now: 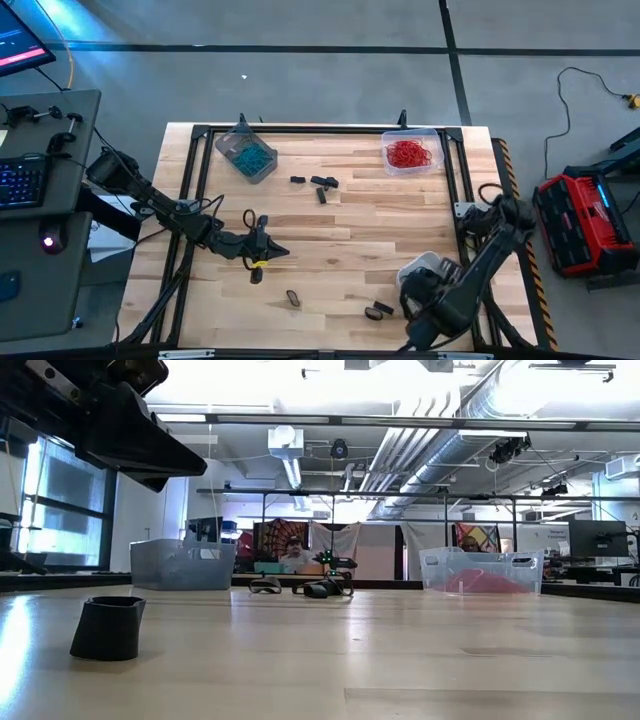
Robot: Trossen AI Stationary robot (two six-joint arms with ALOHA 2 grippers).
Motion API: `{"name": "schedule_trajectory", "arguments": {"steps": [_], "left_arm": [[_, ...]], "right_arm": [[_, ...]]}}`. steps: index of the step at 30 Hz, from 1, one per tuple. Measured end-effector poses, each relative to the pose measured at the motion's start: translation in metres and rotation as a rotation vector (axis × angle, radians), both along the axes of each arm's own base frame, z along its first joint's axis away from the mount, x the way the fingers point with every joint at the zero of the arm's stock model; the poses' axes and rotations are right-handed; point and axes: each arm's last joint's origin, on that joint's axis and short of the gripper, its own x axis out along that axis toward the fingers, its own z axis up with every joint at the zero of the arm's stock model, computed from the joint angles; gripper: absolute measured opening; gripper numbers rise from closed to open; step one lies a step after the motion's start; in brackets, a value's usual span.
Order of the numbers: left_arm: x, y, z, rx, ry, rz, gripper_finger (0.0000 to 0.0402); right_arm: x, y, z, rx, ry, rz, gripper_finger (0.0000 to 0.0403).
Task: Sort rubber bands into baskets
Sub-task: Put the black rubber band into the white bin
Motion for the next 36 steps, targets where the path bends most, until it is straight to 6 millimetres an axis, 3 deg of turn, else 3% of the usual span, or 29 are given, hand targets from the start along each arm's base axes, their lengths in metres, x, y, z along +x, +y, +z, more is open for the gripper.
{"name": "schedule_trajectory", "arguments": {"steps": [15,26,36], "left_arm": [[0.000,0.000,0.000,0.000,0.000,0.000,0.0000],[0.000,0.000,0.000,-0.008,0.001,0.003,0.0000],[0.000,0.000,0.000,-0.007,0.002,0.003,0.0000]], "right_arm": [[-0.053,-0.026,0.002,-0.053,-0.016,-0.063,0.0000],[-0.042,-0.014,-0.003,-0.026,-0.263,0.007,0.0000],[-0.034,-0.002,-0.034,-0.134,-0.211,0.030,0.0000]]}}
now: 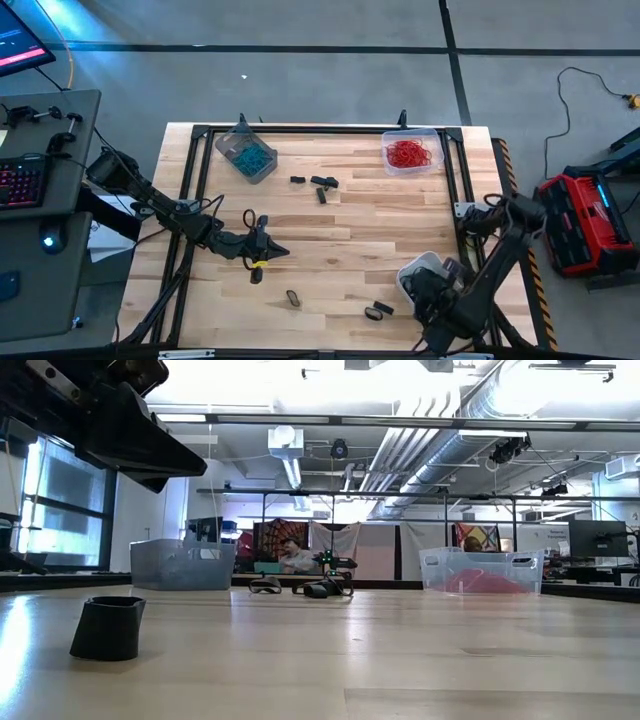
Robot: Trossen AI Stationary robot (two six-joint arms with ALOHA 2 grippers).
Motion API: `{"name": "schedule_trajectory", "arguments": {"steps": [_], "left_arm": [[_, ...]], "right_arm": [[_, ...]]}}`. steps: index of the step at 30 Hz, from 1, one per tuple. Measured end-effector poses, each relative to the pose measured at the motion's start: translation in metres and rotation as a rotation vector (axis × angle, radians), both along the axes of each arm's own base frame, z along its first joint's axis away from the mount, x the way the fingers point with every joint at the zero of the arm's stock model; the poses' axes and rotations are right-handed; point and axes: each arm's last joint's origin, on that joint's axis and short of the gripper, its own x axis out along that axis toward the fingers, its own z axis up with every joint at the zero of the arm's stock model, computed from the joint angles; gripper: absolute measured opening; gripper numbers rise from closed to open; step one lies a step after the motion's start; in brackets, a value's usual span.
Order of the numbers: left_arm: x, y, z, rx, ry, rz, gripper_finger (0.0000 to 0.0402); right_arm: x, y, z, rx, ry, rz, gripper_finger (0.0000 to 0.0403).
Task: Sort rubber bands into baskets
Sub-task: Put the black rubber band into the white bin
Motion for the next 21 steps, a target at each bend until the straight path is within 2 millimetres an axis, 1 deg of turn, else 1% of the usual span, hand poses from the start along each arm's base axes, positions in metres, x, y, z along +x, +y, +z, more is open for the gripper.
{"name": "schedule_trajectory", "arguments": {"steps": [3,9,12,17,21], "left_arm": [[0.000,0.000,0.000,0.000,0.000,0.000,0.0000],[0.000,0.000,0.000,0.000,0.000,0.000,0.0000],[0.000,0.000,0.000,-0.001,0.000,0.000,0.0000],[0.000,0.000,0.000,-0.011,0.000,0.004,0.0000],[0.000,0.000,0.000,-0.011,0.000,0.004,0.0000]], "right_arm": [[0.001,0.000,-0.012,-0.012,-0.014,0.003,0.0000],[-0.005,-0.008,-0.053,0.042,-0.026,-0.015,0.0000],[-0.009,-0.014,-0.067,0.057,-0.022,-0.050,0.0000],[-0.012,-0.019,-0.082,0.100,-0.045,-0.049,0.0000],[-0.009,-0.019,-0.082,0.106,-0.035,-0.058,0.0000]]}}
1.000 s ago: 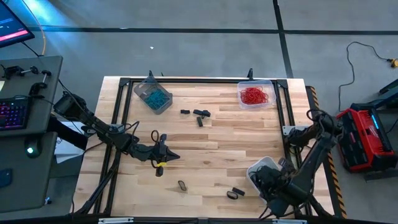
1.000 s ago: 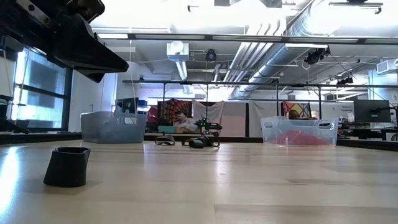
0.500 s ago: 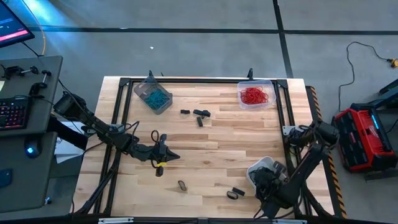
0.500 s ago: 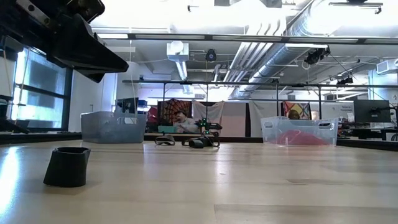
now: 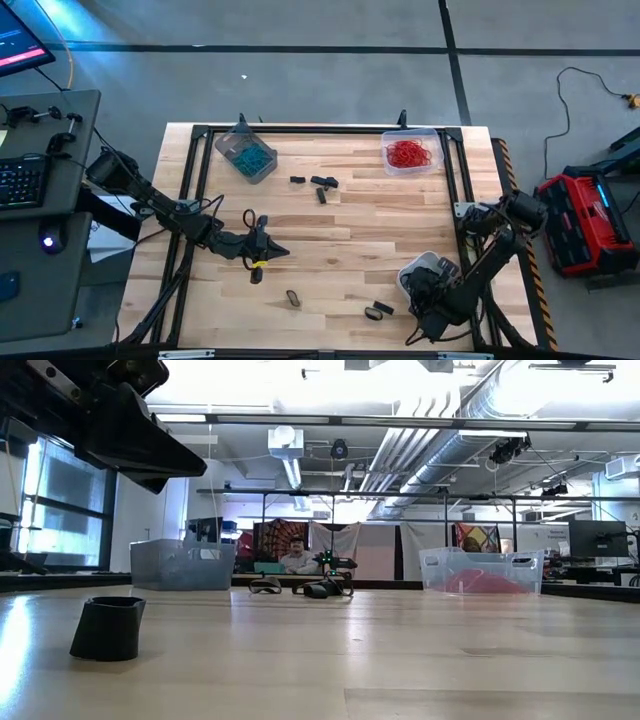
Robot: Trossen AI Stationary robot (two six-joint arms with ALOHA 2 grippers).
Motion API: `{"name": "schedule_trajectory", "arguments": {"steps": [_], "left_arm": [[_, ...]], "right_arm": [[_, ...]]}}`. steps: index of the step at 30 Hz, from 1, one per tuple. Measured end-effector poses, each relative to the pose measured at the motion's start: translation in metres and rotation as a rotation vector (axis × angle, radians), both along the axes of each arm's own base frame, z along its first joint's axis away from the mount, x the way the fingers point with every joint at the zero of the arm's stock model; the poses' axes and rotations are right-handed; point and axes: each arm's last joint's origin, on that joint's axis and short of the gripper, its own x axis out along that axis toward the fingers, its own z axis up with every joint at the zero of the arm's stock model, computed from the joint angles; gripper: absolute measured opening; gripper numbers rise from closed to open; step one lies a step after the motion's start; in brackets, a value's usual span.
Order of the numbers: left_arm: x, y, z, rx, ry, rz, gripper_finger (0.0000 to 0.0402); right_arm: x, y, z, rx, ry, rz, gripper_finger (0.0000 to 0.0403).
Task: Sort rubber bands into baskets
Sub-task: Put the black rubber band into the white bin
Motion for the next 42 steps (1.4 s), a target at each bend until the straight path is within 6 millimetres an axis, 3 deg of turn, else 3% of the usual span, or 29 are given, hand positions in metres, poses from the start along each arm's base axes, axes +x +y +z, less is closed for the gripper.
{"name": "schedule_trajectory", "arguments": {"steps": [5,14,17,20,23,31,36,42], "left_arm": [[0.000,0.000,0.000,-0.001,0.001,-0.004,0.0000],[0.000,0.000,0.000,0.000,0.002,-0.005,0.0000],[0.000,0.000,0.000,0.000,0.002,-0.005,0.0000],[0.000,0.000,0.000,0.002,0.004,-0.005,0.0000],[0.000,0.000,-0.001,0.003,0.006,-0.005,0.0000],[-0.001,0.000,-0.002,0.005,0.020,-0.002,0.0000],[-0.001,0.000,-0.002,0.003,0.021,-0.001,0.0000],[-0.001,0.000,-0.002,0.005,0.023,-0.001,0.0000]], "right_arm": [[0.009,0.003,0.019,-0.036,0.067,-0.009,0.0018],[0.024,0.008,0.066,-0.076,0.150,0.147,0.0100],[0.025,0.013,0.080,-0.069,0.183,0.290,0.0100],[0.022,0.017,0.085,-0.052,0.241,0.476,0.0066],[0.019,0.020,0.084,0.015,0.318,0.633,0.0014],[0.022,0.022,0.076,0.022,0.323,0.911,0.0003],[0.016,0.012,0.045,0.033,0.382,0.995,0.0001],[0.012,0.007,0.014,0.103,0.323,1.039,0.0000]]}}
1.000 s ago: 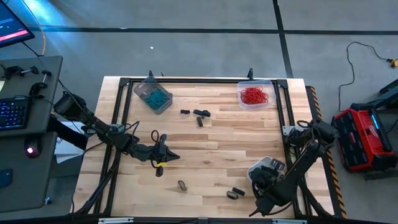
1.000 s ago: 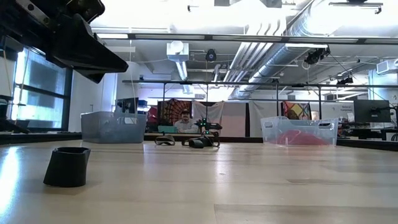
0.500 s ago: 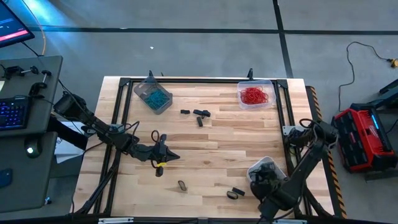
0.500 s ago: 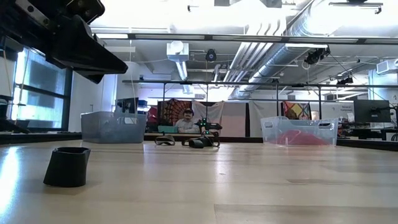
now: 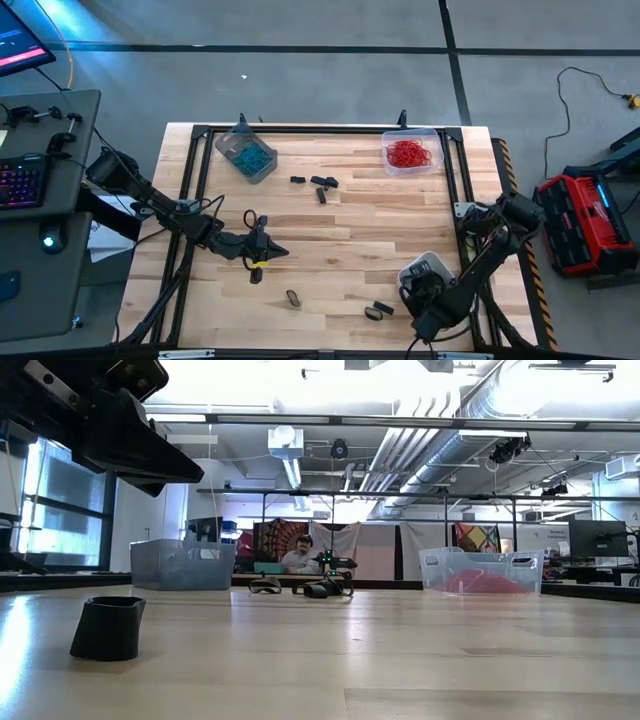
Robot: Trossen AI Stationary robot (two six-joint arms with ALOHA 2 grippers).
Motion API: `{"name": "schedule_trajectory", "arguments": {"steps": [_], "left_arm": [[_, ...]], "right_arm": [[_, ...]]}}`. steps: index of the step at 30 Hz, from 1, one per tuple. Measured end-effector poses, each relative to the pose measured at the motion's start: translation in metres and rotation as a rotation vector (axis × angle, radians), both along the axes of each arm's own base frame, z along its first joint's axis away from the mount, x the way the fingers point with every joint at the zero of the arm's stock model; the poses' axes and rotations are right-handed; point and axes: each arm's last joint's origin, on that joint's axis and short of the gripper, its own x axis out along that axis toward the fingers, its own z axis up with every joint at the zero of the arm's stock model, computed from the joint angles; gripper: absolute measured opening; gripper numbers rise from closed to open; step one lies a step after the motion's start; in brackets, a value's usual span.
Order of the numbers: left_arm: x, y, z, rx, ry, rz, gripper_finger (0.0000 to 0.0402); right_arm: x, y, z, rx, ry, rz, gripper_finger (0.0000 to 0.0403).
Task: Sort rubber bands into baskets
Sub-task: Put the black rubber band into the white bin
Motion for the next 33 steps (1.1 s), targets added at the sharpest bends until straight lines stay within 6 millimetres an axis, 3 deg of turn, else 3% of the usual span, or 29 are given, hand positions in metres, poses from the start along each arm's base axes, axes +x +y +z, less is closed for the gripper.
{"name": "schedule_trajectory", "arguments": {"steps": [8,18,33], "left_arm": [[0.000,0.000,0.000,-0.008,0.000,0.003,0.0000],[0.000,0.000,0.000,-0.005,0.005,0.003,0.0000],[-0.001,0.000,-0.002,0.010,0.019,-0.001,0.0000]], "right_arm": [[-0.004,-0.006,-0.014,0.034,0.001,0.003,0.0000],[0.010,0.012,0.019,0.042,-0.030,-0.065,0.0000],[0.013,0.015,0.057,-0.034,-0.014,-0.158,0.0000]]}}
